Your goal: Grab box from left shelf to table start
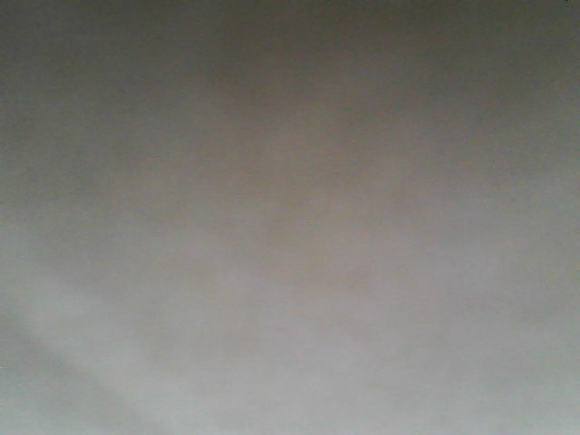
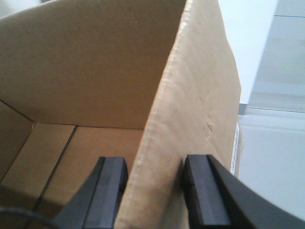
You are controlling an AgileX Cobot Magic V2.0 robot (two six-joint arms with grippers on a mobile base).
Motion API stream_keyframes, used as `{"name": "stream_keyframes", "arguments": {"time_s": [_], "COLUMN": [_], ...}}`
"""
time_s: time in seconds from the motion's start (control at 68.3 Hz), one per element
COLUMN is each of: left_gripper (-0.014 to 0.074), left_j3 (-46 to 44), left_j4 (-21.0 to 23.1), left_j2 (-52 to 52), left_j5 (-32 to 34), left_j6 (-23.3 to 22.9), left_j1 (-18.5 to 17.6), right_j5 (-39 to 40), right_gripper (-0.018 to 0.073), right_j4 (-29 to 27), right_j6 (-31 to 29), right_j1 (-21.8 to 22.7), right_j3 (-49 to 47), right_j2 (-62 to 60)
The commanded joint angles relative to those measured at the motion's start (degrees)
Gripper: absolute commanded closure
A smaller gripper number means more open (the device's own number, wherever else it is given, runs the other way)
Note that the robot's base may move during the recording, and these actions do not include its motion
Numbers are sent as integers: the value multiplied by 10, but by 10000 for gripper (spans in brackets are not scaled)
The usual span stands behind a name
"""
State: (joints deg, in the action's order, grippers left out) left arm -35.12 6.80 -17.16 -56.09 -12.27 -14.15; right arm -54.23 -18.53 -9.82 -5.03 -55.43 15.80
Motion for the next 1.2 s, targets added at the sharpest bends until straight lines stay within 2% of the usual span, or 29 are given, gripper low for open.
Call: {"name": "stream_keyframes", "arguments": {"time_s": [0.0,1.186], "left_gripper": [687,687], "left_j3": [-9,-9], "left_j4": [-59,-60], "left_j2": [-8,-9], "left_j5": [-7,-20], "left_j6": [0,0], "left_j1": [-1,-1], "right_j5": [82,78], "right_gripper": [501,501], "right_j4": [-13,-13], "right_j6": [3,3], "right_j1": [0,0], "right_j3": [-22,-21], "right_j2": [2,2]}}
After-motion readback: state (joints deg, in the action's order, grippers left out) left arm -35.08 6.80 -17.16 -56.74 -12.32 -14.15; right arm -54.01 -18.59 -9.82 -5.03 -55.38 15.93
